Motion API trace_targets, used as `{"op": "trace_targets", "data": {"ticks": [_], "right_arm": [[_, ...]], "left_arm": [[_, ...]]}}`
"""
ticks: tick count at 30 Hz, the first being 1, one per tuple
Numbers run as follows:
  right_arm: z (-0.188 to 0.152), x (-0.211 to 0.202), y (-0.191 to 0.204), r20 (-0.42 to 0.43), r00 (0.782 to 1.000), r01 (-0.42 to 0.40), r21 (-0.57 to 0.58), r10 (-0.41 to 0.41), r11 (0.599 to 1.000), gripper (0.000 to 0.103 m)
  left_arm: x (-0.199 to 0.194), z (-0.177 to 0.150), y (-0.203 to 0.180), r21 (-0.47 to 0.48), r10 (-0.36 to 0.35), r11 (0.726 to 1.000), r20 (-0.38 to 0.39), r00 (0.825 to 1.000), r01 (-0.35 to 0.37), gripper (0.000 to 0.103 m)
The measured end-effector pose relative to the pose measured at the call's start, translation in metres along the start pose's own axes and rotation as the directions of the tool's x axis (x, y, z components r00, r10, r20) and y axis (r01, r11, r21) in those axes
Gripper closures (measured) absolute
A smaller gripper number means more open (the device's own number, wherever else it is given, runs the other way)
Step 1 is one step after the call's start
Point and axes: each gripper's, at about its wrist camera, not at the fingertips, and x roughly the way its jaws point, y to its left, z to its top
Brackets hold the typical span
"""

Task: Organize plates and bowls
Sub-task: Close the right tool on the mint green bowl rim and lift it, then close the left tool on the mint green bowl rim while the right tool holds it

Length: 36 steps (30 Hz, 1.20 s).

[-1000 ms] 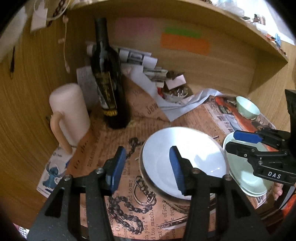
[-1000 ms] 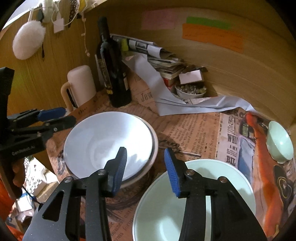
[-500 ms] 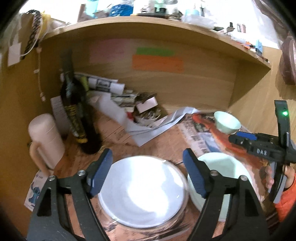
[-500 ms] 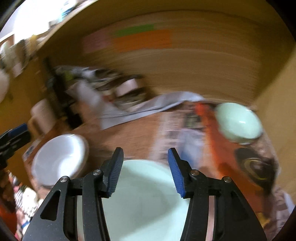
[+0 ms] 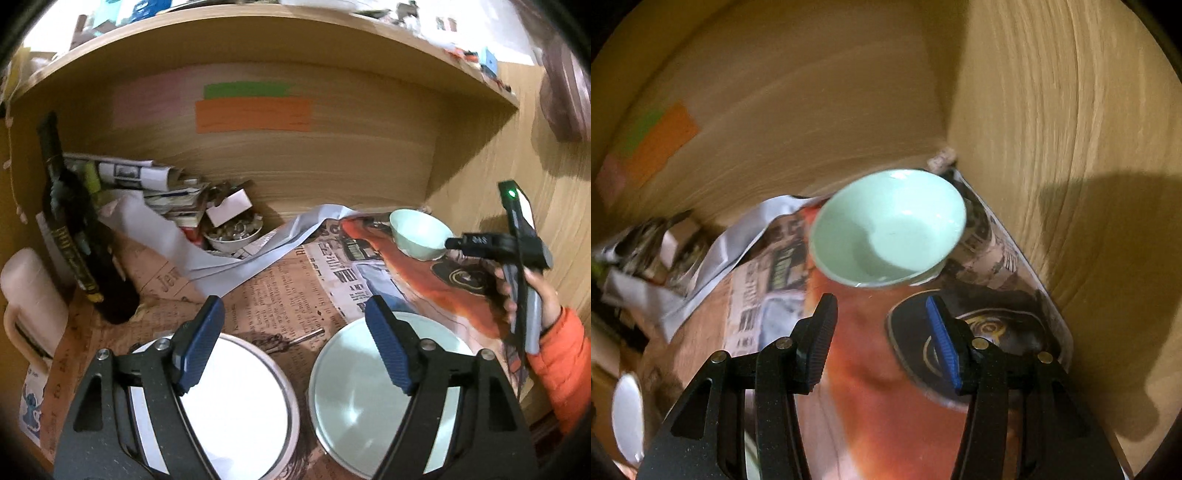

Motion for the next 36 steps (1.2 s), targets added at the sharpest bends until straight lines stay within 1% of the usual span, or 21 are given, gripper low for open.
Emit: {"op": "trace_targets", "data": {"ticks": [4,6,7,11,14,15,17,21,24,27,30,32,33,36], "right_arm": [[0.008,0.023,-0.001,-0.024,0.999,0.027,0.044,-0.026,0.999,0.057],[0.012,0.033,-0.001,-0.030,0.999,0.037,0.055,-0.035,0.998,0.056],[0.014,0.037,0.000,-0.031,0.999,0.045,0.061,-0.043,0.997,0.054],[0.020,0.050,-0.001,-0.034,0.996,0.084,0.074,-0.081,0.994,0.054],[0.022,0.060,-0.008,-0.058,0.995,0.092,0.083,-0.087,0.992,0.058],[0.023,0.063,-0.008,-0.062,0.994,0.098,0.082,-0.093,0.992,0.061],[0.023,0.063,-0.009,-0.052,0.994,0.100,0.075,-0.096,0.992,0.065],[0.020,0.062,-0.005,-0.050,0.998,0.041,0.031,-0.040,0.999,0.070],[0.015,0.060,-0.001,-0.062,0.998,-0.017,-0.004,0.017,1.000,0.070],[0.008,0.057,0.005,-0.085,0.993,-0.083,-0.043,0.079,0.996,0.070],[0.000,0.052,0.016,-0.104,0.987,-0.130,-0.105,0.119,0.986,0.070],[-0.006,0.049,0.026,-0.111,0.985,-0.150,-0.158,0.133,0.976,0.070],[-0.009,0.048,0.031,-0.117,0.983,-0.161,-0.184,0.141,0.970,0.070],[-0.012,0.048,0.044,-0.138,0.975,-0.204,-0.239,0.175,0.949,0.070]], "left_arm": [[0.009,-0.001,-0.008,0.038,-0.003,0.999,-0.006,1.000,0.004,0.024],[0.013,-0.001,-0.008,0.032,-0.017,0.999,-0.016,1.000,0.017,0.024],[0.016,-0.001,-0.007,0.023,-0.025,0.999,-0.024,0.999,0.025,0.024],[0.027,0.003,-0.004,-0.011,-0.046,0.999,-0.048,0.998,0.046,0.024],[0.034,0.007,-0.002,-0.041,-0.074,0.997,-0.076,0.994,0.071,0.024],[0.037,0.008,-0.003,-0.051,-0.079,0.996,-0.085,0.993,0.075,0.024],[0.043,0.011,-0.004,-0.062,-0.081,0.995,-0.099,0.992,0.076,0.024],[0.059,0.020,-0.011,-0.072,-0.068,0.996,-0.135,0.988,0.059,0.024],[0.074,0.027,-0.015,-0.098,-0.070,0.994,-0.180,0.981,0.053,0.024],[0.095,0.038,-0.025,-0.111,-0.064,0.993,-0.229,0.971,0.039,0.024],[0.111,0.047,-0.036,-0.109,-0.051,0.994,-0.260,0.964,0.024,0.024],[0.124,0.052,-0.045,-0.114,-0.065,0.993,-0.287,0.956,0.033,0.024],[0.133,0.054,-0.049,-0.110,-0.057,0.994,-0.301,0.952,0.025,0.024],[0.151,0.056,-0.053,-0.095,-0.007,0.995,-0.315,0.949,-0.024,0.024]]}}
